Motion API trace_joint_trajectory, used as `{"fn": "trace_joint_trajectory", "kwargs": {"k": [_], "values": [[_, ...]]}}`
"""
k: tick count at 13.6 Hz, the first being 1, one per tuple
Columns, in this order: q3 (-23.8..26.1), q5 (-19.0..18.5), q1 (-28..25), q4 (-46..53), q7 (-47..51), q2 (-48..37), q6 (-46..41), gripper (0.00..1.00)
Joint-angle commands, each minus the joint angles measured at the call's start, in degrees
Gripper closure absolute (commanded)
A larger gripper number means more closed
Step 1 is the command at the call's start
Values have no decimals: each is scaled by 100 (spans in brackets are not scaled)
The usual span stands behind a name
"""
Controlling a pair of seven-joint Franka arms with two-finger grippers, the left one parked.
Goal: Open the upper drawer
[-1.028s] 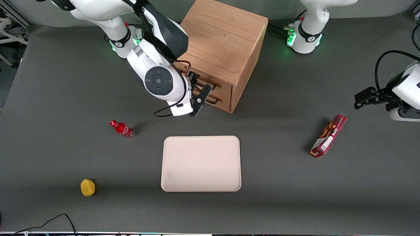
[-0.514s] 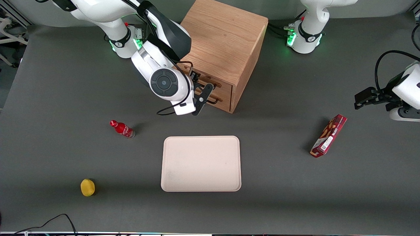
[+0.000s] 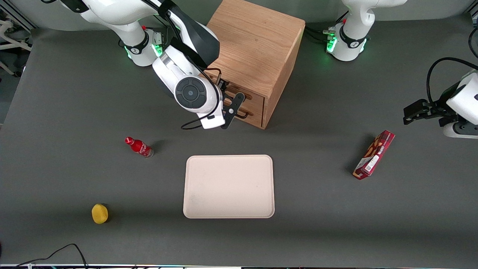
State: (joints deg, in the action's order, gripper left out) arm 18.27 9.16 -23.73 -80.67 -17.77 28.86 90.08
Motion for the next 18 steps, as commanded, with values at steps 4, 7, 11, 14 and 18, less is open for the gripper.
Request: {"fn": "trace_joint_trajectory", "kwargs": {"k": [4, 7, 11, 14, 18], "values": [[10, 112, 18, -247, 54, -100, 177, 0], [10, 112, 18, -247, 37, -21, 291, 0], [10, 104, 62, -238, -51, 67, 432, 0], [-25, 16, 62, -221, -86, 120, 520, 0], [-60, -151, 71, -203, -86, 129, 528, 0]]}}
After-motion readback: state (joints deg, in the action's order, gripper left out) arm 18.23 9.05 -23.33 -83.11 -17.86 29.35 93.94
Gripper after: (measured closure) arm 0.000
